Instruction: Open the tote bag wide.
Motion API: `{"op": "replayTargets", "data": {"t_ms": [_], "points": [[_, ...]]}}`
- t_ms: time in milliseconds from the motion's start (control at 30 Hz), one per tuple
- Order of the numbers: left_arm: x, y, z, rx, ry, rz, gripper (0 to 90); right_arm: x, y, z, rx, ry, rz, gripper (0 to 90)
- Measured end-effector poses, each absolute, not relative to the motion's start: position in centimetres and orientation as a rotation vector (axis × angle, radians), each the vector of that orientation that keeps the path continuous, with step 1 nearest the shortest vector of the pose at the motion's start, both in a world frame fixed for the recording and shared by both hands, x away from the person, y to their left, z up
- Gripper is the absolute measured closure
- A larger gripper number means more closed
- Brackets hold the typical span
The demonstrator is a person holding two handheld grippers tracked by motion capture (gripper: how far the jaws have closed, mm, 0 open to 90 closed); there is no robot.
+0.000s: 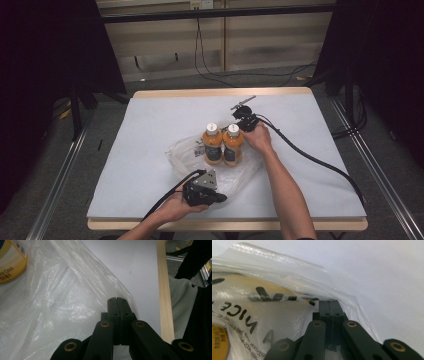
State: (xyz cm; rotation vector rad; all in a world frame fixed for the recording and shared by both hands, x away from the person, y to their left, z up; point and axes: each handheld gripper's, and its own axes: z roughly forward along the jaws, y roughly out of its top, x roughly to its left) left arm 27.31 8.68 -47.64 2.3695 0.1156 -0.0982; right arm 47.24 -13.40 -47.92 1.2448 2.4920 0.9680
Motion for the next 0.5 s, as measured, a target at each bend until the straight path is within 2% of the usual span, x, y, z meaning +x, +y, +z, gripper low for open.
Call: {"op": "replayTargets", "data": {"t_ms": [200, 267, 500], "points": [[27.5, 8.8, -47.7, 2.363, 0.123, -0.118, 90.0, 47.4, -13.2, -47.7, 1.245, 2.487, 0.911, 90.0], [27.5, 8.8, -47.7, 2.35, 0.133, -0.082, 90.0, 47.3, -13.3, -47.7, 1.231, 2.508, 0.943, 90.0], [28.2, 9.7, -46.9, 2.222, 0.204, -0.102, 89.9, 46.2, -13.7, -46.7, 1.227, 2.498, 1.066, 90.0]]}}
